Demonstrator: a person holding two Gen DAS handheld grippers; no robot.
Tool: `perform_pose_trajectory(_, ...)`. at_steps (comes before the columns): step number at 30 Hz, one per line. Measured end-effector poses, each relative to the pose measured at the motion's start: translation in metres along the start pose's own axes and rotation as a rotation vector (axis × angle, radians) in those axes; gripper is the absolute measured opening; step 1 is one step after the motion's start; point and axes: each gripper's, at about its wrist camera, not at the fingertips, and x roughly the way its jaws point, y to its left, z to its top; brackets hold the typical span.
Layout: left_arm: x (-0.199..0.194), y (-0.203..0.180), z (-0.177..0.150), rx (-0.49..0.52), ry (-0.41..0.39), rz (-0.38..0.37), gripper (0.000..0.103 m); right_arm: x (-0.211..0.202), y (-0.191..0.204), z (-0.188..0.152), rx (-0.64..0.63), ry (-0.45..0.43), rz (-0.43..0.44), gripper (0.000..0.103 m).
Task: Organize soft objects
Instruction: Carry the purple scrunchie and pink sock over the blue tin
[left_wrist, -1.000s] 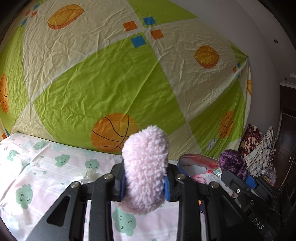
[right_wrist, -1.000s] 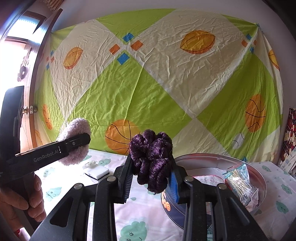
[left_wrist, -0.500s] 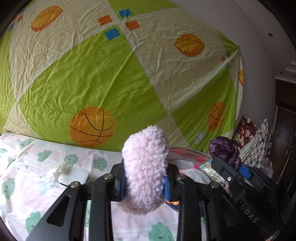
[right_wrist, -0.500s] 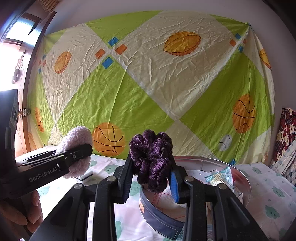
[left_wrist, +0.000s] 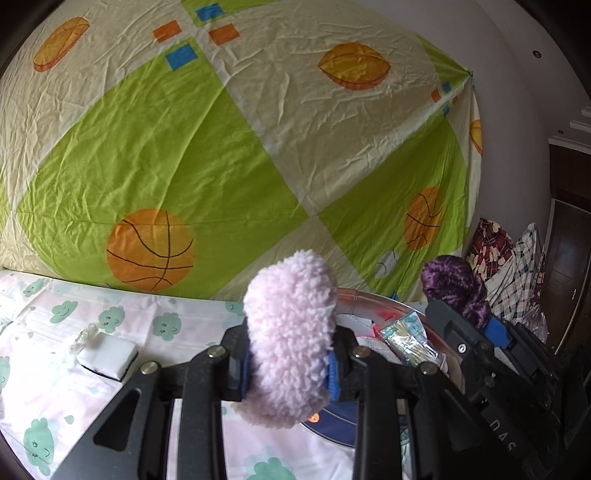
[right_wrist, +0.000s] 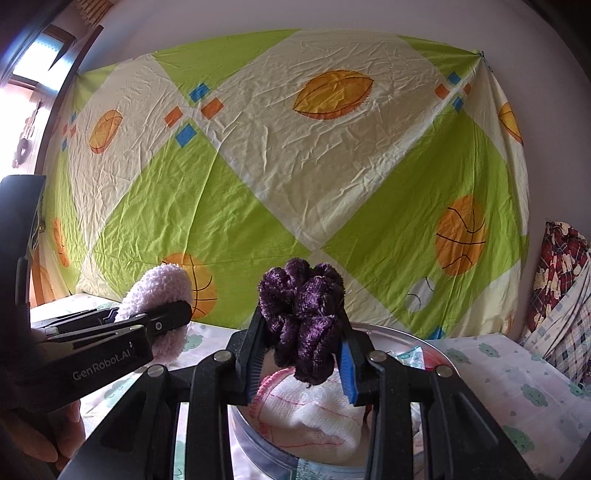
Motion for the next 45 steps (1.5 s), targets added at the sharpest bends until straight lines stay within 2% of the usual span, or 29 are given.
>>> perform_pose_trajectory(19,0.029,-0.055,0.017,0.033,-0.006,-0.063,0.028,0.013,-0.063,0.005,0.050,0.007,-0.108,0.037)
perform_pose_trajectory(28,0.046,-0.066,0.018,0.032,0.027,-0.057,0.028,0.020,-0.087,0.006,0.077,0.023,-0.153,0.037)
perform_pose_trajectory(36,0.058,-0.071,0.017,0.015,0.043,-0.091,0.028,0.031,-0.104,0.004,0.086,0.046,-0.195,0.037)
perform_pose_trajectory(45,0.077,-0.081,0.019,0.010,0.077,-0.094,0.028,0.047,-0.123,0.001,0.111,0.090,-0.229,0.037)
